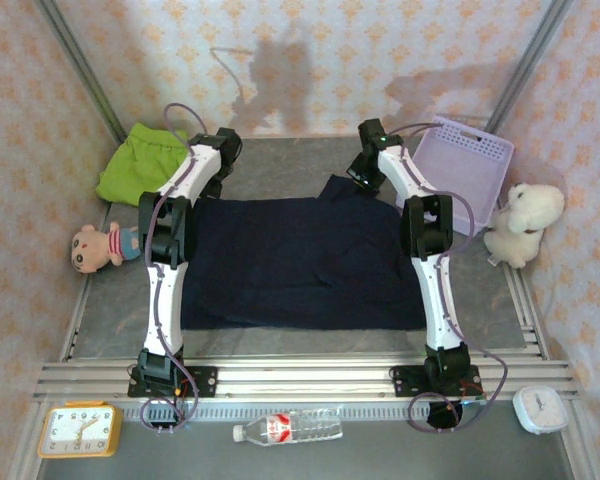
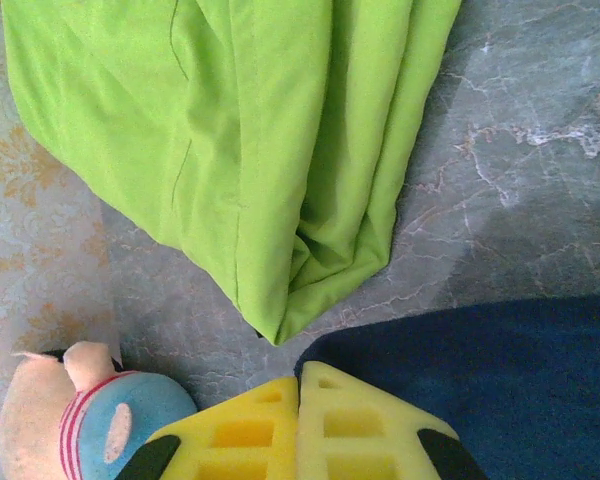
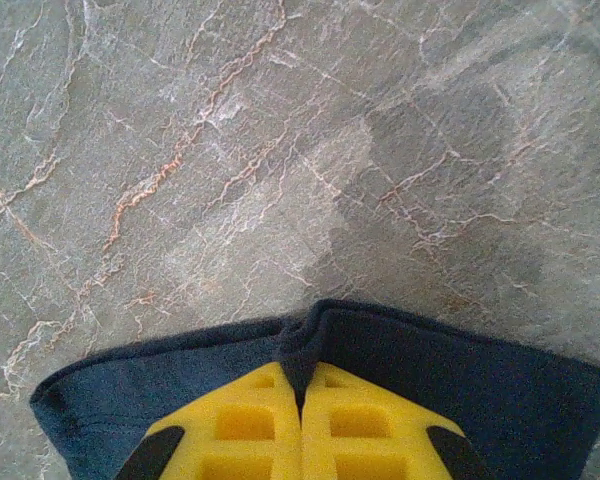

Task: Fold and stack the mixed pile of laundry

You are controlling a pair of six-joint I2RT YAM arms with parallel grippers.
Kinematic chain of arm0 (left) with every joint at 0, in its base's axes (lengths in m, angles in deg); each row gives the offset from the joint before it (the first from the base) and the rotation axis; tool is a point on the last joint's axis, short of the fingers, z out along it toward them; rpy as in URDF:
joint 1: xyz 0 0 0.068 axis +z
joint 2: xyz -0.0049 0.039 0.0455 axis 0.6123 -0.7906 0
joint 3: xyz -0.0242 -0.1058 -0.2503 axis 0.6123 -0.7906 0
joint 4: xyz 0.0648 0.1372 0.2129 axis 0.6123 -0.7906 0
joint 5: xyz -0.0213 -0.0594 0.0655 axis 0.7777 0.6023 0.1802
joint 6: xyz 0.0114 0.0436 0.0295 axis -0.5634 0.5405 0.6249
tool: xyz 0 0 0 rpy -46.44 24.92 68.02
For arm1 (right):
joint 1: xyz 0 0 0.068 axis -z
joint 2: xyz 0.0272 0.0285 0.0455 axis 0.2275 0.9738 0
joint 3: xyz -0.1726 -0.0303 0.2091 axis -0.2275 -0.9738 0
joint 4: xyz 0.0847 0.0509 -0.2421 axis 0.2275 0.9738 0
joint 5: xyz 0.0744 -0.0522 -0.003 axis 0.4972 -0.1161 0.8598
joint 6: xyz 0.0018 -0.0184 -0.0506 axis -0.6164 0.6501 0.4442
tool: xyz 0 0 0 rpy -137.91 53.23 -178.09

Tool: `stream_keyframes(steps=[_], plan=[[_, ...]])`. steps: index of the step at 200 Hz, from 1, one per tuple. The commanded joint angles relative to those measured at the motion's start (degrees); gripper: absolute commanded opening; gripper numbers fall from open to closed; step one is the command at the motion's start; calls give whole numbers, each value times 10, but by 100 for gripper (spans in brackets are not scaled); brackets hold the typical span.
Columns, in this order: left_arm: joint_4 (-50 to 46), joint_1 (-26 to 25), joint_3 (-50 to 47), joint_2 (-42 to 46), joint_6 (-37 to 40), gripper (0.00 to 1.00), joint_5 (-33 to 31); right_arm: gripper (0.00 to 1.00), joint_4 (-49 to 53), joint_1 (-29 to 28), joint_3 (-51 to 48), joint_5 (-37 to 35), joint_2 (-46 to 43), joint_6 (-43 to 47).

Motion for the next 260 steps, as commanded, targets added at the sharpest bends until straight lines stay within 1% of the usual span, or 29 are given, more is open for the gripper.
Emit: stream_keyframes(steps=[1,20,54,85,103,130,155,170,173,181,183,187,190,191,195,201,207,213,228,239,260], plan=[[-9,15,-3,29,-15,0,-23,0,27,2,-3,-19,-56,39],[8,25,-35,61,-23,0,-35,0,18,2,-44,-19,-105,49],[27,45,-83,112,-50,0,-32,0,13,2,-122,-25,-198,59],[41,47,-127,154,-63,0,-29,0,8,0,-212,-14,-284,61],[45,48,-150,180,-68,0,-26,0,6,-4,-282,-21,-343,55],[46,48,-199,228,-78,0,-1,0,2,-10,-407,-16,-446,48],[54,48,-280,297,-100,0,26,0,14,-31,-528,-17,-544,34],[56,48,-332,332,-118,1,28,0,22,-47,-601,-20,-600,14],[55,48,-342,337,-122,1,27,2,24,-49,-616,-20,-613,9],[52,48,-366,350,-134,7,24,8,27,-53,-652,-22,-646,-5],[51,48,-371,353,-137,11,24,10,28,-53,-659,-23,-655,-9],[48,48,-382,357,-142,23,25,15,26,-54,-680,-23,-672,-15],[47,48,-388,360,-147,32,25,19,23,-55,-691,-22,-685,-19],[46,48,-390,362,-149,33,25,21,21,-55,-697,-22,-688,-20],[43,48,-399,365,-155,46,25,28,15,-55,-714,-22,-708,-24],[41,48,-410,370,-162,57,29,41,5,-55,-736,-28,-733,-30],[39,48,-417,373,-168,64,35,50,-6,-54,-754,-38,-753,-34],[38,48,-421,374,-174,67,47,55,-17,-54,-768,-44,-768,-34],[39,47,-415,371,-180,68,84,56,-43,-51,-772,-45,-772,-26],[42,45,-404,368,-185,68,111,56,-57,-51,-759,-32,-749,-17],[58,31,-382,369,-195,67,167,53,-73,-54,-714,3,-678,-1]])
